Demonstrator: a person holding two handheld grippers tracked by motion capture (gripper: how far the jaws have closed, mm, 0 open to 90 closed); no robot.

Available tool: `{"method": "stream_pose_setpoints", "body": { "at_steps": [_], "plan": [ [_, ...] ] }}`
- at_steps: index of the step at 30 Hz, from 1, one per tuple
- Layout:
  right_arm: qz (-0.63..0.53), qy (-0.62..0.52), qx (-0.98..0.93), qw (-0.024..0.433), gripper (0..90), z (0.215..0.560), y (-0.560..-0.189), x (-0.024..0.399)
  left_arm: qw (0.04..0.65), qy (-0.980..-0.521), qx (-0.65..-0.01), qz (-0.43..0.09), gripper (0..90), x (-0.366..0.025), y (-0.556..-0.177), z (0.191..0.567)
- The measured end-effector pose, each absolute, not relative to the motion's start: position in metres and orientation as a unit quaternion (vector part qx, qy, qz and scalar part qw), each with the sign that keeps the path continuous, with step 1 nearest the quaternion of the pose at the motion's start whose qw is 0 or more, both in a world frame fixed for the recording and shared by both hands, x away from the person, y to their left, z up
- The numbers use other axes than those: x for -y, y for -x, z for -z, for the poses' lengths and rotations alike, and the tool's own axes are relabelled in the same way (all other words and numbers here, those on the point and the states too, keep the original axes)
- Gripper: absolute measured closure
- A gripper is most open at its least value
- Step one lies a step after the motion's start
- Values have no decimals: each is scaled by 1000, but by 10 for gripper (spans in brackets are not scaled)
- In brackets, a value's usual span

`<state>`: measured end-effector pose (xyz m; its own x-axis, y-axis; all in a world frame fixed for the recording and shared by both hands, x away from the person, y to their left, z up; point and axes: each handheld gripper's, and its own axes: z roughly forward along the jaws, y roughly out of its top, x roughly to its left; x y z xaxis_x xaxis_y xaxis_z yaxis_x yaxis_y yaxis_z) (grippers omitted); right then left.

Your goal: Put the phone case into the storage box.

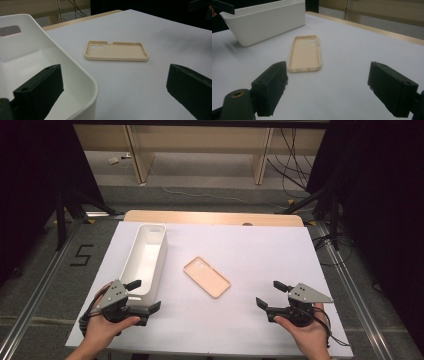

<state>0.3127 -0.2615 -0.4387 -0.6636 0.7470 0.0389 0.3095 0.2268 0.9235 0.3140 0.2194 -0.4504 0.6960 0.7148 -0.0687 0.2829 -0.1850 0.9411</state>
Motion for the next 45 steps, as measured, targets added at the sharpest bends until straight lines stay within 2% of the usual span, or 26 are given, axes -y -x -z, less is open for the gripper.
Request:
{"method": "stream_pose_setpoints", "body": {
  "at_steps": [8,11,13,15,16,19,20,22,36,45],
  "plan": [
    [-512,-343,-757,220,208,441,-317,264,545,-741,-341,-195,19,-220,-317,451],
    [-523,-338,-752,216,347,442,-323,260,547,-740,-340,-195,36,-220,-317,451],
    [-507,-334,-761,228,496,441,-328,257,543,-742,-338,-198,51,-221,-317,451],
    [-497,-329,-770,225,532,441,-331,256,547,-742,-335,-195,62,-222,-317,452],
    [-495,-328,-775,217,642,444,-337,251,551,-739,-338,-190,62,-222,-317,452],
    [-476,-323,-789,216,793,444,-346,243,553,-734,-343,-194,72,-223,-316,450],
    [-476,-323,-789,216,793,444,-346,243,553,-734,-343,-194,77,-223,-316,450],
    [-451,-326,-804,211,900,443,-356,232,552,-737,-338,-193,84,-223,-316,451],
    [-387,-350,-837,163,900,463,-407,189,545,-744,-335,-196,120,-221,-315,452],
    [-362,-353,-848,160,900,474,-425,178,542,-746,-335,-195,130,-221,-315,452]
  ]
}}
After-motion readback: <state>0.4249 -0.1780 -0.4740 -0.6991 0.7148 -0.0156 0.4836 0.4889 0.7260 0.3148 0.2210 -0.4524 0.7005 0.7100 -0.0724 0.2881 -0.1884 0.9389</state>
